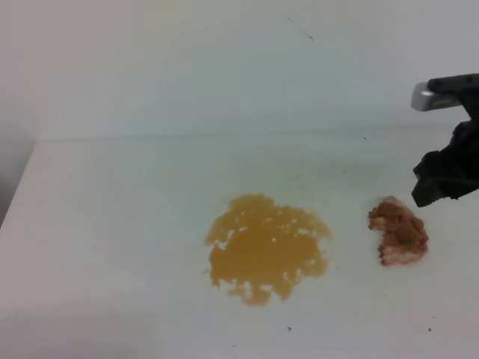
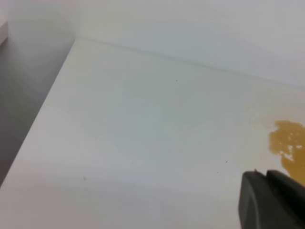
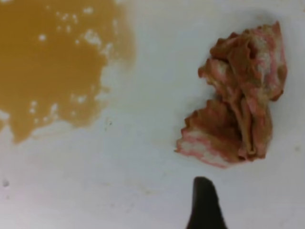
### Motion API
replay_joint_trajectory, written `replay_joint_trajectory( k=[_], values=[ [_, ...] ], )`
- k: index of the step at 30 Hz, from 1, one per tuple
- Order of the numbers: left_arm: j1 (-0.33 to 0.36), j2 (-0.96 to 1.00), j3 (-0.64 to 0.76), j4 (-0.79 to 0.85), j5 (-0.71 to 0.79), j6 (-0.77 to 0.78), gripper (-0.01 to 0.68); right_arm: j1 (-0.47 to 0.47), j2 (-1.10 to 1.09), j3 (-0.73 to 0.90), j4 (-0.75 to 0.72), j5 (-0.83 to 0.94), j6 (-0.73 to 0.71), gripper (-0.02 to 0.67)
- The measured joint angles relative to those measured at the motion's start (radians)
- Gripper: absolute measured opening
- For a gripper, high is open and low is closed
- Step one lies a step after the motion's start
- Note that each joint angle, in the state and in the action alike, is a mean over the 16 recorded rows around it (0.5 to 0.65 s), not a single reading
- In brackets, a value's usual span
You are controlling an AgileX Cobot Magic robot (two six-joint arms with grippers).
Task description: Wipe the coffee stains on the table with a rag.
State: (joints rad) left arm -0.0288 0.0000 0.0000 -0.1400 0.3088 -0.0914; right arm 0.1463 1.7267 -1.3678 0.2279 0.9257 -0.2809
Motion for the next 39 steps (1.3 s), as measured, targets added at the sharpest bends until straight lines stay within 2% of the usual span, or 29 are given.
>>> replay_joint_trajectory(
  k=[7,15,19,24,34,39],
  values=[
    [0.000,0.000,0.000,0.000,0.000,0.000,-0.003,0.000,0.120,-0.001,0.009,-0.092,-0.021,0.442],
    [0.000,0.000,0.000,0.000,0.000,0.000,-0.003,0.000,0.224,-0.002,0.019,-0.192,-0.027,0.441],
    [0.000,0.000,0.000,0.000,0.000,0.000,-0.003,0.000,0.265,-0.002,0.024,-0.224,-0.027,0.420],
    [0.000,0.000,0.000,0.000,0.000,0.000,-0.003,0.000,0.304,-0.002,0.036,-0.253,-0.027,0.347],
    [0.000,0.000,0.000,0.000,0.000,0.000,-0.003,0.003,0.338,-0.023,0.103,-0.250,-0.047,0.124],
    [0.000,0.000,0.000,0.000,0.000,0.000,-0.003,0.025,0.337,-0.057,0.125,-0.242,-0.063,0.062]
  ],
)
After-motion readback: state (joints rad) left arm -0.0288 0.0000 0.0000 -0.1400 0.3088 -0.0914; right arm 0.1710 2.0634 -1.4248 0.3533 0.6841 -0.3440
